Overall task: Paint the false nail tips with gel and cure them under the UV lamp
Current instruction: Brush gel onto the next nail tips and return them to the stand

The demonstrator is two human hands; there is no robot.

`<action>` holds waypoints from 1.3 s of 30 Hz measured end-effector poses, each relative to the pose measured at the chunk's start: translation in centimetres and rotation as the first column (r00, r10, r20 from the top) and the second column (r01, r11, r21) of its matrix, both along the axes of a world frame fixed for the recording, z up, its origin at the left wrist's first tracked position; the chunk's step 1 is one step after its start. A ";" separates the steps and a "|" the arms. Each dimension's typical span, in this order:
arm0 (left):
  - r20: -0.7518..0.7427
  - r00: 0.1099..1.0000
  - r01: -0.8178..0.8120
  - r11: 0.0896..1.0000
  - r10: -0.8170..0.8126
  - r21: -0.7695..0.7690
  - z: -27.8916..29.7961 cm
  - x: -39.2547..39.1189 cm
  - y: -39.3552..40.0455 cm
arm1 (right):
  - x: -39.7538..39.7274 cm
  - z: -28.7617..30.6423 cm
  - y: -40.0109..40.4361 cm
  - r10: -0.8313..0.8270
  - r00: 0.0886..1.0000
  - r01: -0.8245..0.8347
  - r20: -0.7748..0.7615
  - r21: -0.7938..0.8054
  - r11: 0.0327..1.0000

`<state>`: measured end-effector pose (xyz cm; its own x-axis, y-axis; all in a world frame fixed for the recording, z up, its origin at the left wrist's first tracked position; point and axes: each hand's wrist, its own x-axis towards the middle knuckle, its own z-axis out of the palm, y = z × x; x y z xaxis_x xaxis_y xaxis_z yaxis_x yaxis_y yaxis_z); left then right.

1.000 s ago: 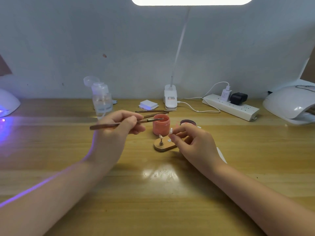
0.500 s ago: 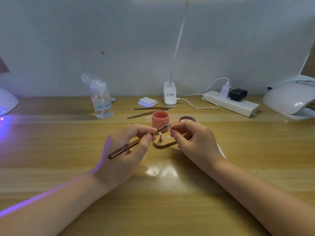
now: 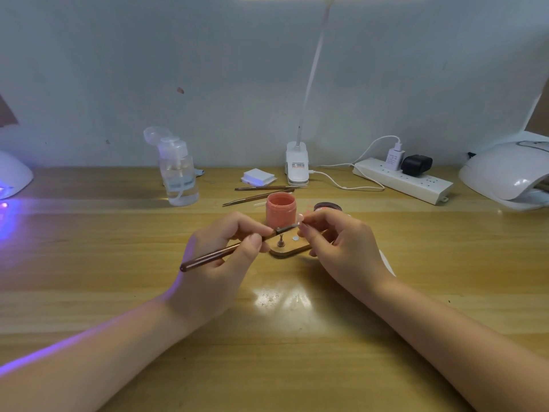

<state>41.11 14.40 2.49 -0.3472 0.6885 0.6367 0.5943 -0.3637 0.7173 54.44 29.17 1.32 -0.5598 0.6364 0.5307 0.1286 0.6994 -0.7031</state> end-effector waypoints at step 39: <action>0.193 0.967 -0.160 0.986 0.165 -0.040 2.2 -1.2 1.7 | 0.1 0.4 -0.4 -0.043 0.999 0.043 -0.005 0.013 0.999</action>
<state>39.89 16.12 4.67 -0.5717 0.6265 0.5298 0.4917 -0.2553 0.8325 54.51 28.74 1.70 -0.5299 0.6527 0.5414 0.1556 0.7024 -0.6945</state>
